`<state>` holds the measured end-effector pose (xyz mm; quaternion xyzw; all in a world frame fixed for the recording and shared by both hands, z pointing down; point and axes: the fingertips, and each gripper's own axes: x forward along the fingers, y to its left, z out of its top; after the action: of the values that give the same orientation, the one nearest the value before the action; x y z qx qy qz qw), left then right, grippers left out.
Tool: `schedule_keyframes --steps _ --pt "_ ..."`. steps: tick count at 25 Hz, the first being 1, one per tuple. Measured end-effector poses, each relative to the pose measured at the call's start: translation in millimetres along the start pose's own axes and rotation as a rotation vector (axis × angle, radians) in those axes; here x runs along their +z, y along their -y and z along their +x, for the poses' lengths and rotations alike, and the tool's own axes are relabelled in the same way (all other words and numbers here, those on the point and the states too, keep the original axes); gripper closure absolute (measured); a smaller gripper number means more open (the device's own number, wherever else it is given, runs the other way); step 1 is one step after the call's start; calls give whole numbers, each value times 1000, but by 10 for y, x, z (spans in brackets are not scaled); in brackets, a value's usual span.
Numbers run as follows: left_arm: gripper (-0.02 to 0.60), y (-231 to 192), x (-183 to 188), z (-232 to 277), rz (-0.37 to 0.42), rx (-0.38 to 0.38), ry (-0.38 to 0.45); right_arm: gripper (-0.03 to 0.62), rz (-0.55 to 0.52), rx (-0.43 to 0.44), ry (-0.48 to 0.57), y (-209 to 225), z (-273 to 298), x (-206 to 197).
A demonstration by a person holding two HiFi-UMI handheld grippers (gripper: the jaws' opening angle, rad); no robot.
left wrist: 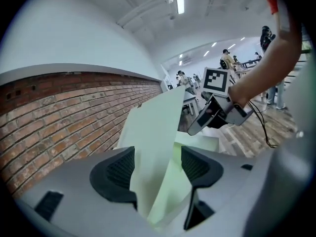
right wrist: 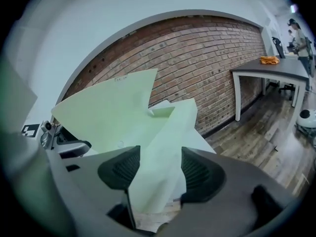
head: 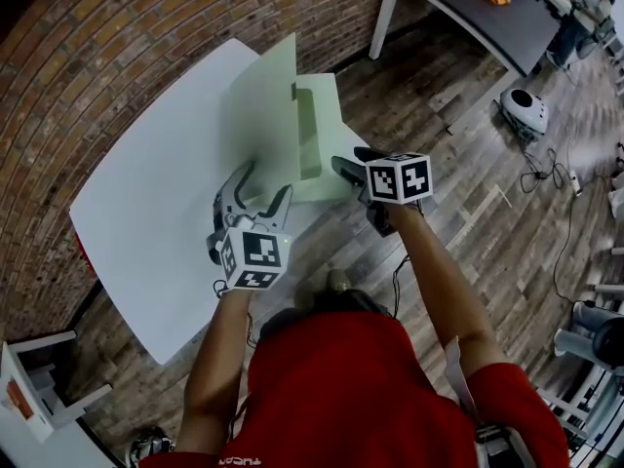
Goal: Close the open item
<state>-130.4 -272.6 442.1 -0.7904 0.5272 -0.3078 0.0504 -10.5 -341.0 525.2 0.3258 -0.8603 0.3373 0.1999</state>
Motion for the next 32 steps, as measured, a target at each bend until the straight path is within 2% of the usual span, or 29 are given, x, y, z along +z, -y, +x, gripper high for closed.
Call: schedule_keyframes --steps 5,13,22,32 --pt "292 28 10 74 16 19 -4 358 22 34 -34 73 104 -82" --pt "443 -24 76 103 28 65 15 358 37 84 -44 97 144 -103" --pt "487 80 109 148 49 51 16 359 25 136 -49 72 165 -135" --pt "492 402 74 360 132 -42 -51 359 -7 154 -58 56 174 -136"
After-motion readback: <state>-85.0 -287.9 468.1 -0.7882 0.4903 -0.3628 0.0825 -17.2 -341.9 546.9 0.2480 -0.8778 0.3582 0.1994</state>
